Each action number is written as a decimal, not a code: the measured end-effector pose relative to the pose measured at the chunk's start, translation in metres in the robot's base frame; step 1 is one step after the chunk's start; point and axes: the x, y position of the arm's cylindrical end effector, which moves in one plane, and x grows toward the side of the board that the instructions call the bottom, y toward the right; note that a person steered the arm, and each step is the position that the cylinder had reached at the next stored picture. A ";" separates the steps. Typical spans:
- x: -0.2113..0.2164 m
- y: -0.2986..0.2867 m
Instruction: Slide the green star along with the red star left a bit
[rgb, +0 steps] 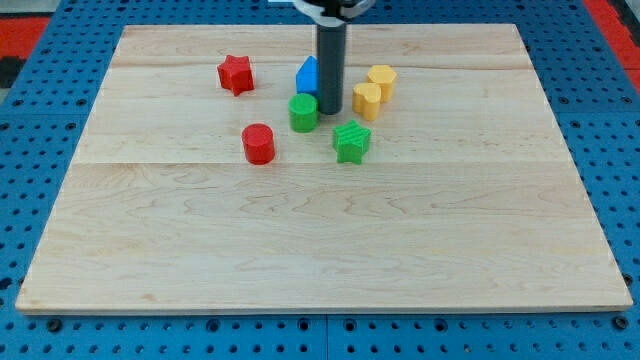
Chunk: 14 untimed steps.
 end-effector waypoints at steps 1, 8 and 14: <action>0.003 -0.032; 0.095 0.077; 0.072 -0.042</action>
